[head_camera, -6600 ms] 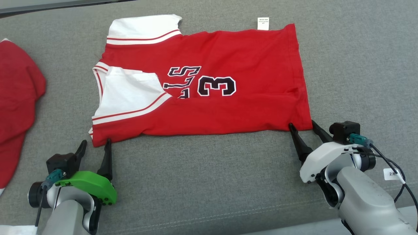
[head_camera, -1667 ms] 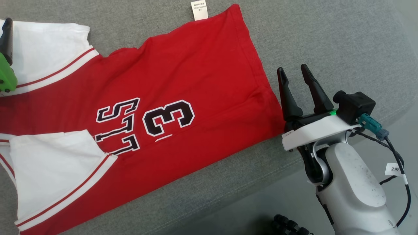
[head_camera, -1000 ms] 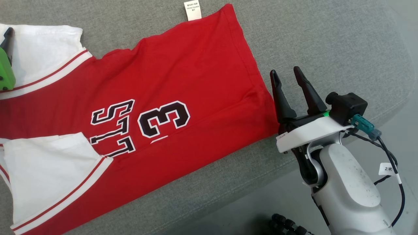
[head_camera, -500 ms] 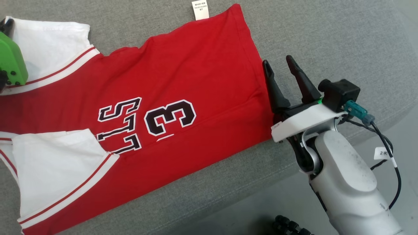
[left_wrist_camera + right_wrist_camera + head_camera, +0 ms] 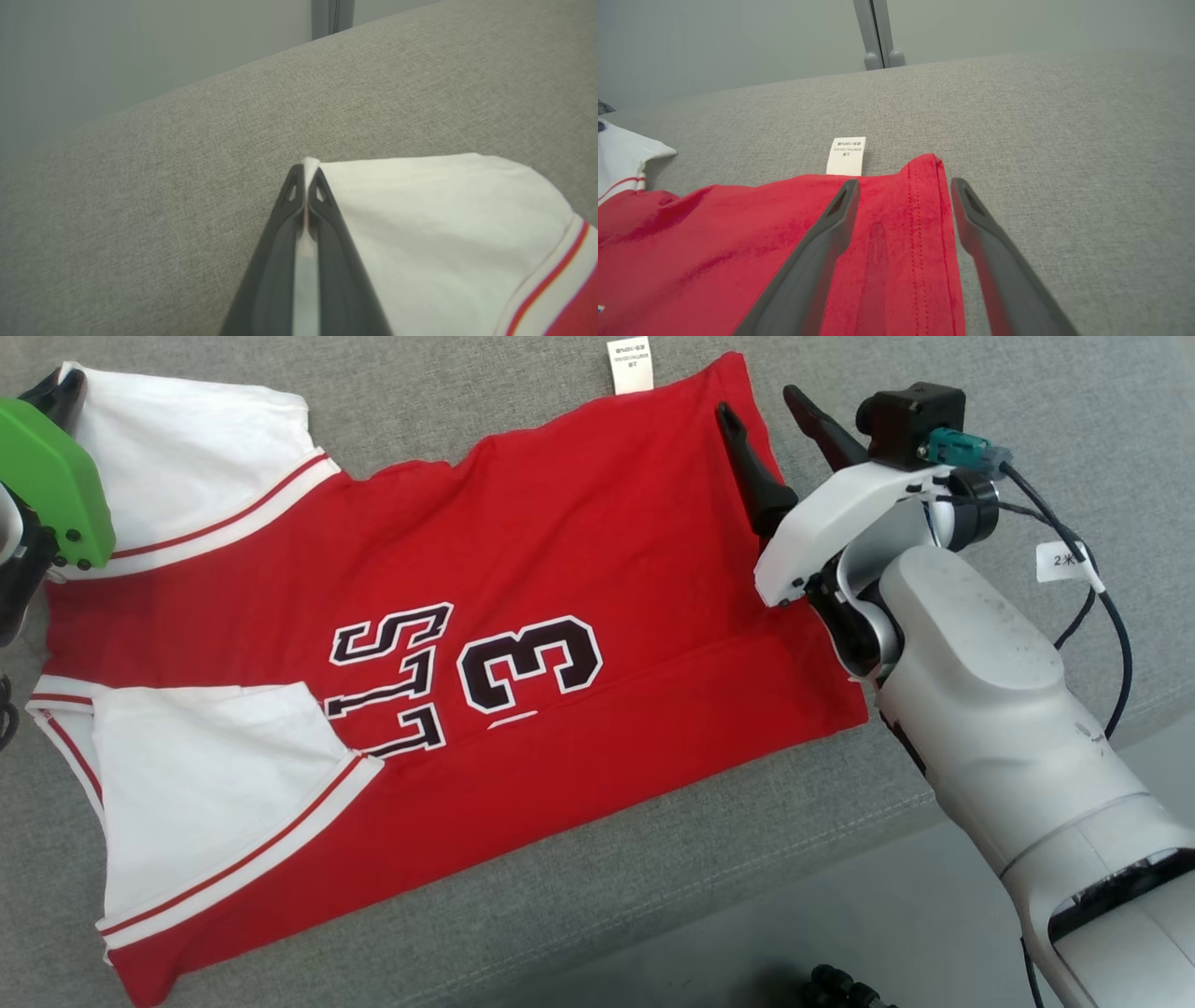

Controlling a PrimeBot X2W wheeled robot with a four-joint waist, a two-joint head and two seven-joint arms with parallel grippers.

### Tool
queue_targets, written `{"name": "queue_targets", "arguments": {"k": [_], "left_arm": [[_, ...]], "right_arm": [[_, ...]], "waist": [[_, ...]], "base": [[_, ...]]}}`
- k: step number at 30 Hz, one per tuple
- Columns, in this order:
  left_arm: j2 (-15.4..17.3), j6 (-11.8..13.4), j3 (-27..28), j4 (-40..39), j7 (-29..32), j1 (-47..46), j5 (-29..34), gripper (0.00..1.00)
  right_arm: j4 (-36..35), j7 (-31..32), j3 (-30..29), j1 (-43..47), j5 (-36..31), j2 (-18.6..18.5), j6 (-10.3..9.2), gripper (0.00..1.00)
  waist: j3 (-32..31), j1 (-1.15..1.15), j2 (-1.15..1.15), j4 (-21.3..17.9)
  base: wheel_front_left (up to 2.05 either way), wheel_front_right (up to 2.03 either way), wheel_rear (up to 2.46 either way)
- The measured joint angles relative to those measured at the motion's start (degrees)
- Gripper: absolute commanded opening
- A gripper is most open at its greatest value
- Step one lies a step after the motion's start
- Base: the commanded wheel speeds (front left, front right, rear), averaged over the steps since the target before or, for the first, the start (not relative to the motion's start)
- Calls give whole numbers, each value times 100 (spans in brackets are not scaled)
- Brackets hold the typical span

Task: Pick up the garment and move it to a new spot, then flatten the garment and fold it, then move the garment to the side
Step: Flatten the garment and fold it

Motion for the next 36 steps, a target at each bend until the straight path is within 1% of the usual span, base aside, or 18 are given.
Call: {"name": "queue_targets", "arguments": {"k": [3, 11, 12, 17, 18, 19, 20, 21, 29, 36], "left_arm": [[-18, 0, -79, -19, -42, -28, -81, 0], [-83, 0, -308, -70, -152, -156, -213, 0], [-114, 0, -366, -82, -196, -180, -229, 0], [-175, 0, -506, -120, -248, -292, -296, 0], [-183, 0, -534, -122, -259, -300, -313, 0], [-194, 0, -558, -123, -275, -304, -341, 0], [-204, 0, -582, -126, -299, -310, -343, 0], [-209, 0, -605, -126, -304, -326, -360, 0], [-178, 0, -747, -113, -500, -365, -559, 0], [-55, 0, -803, -146, -730, -314, -750, 0]], "right_arm": [[474, 76, 145, -359, 201, 10, -1, 100], [1463, 122, 490, -1048, 441, 23, 0, 100], [1670, 189, 566, -1190, 513, 42, -1, 100], [2053, 218, 702, -1458, 638, 67, -1, 100], [2112, 214, 722, -1493, 661, 71, -1, 94], [2171, 192, 740, -1523, 679, 79, -1, 45], [2246, 147, 766, -1555, 681, 81, 0, 13], [2303, 114, 787, -1579, 682, 81, -1, 0], [2526, -162, 903, -1623, 751, 44, 0, 0], [2366, -322, 943, -1442, 1063, -96, 0, 0]], "waist": [[13, 0, 0, 66], [81, 0, 0, 239], [105, 0, 0, 281], [177, 0, 0, 387], [192, 0, 0, 407], [206, 0, 0, 425], [218, 0, 0, 443], [228, 0, 0, 459], [168, 0, 0, 506], [46, 0, 0, 528]], "base": [[0, 0, 0], [0, 0, 0], [0, 0, 0], [0, 0, 0], [0, 0, 0], [0, 0, 0], [0, 0, 0], [0, 0, 0], [0, 0, 0], [0, 0, 0]]}}
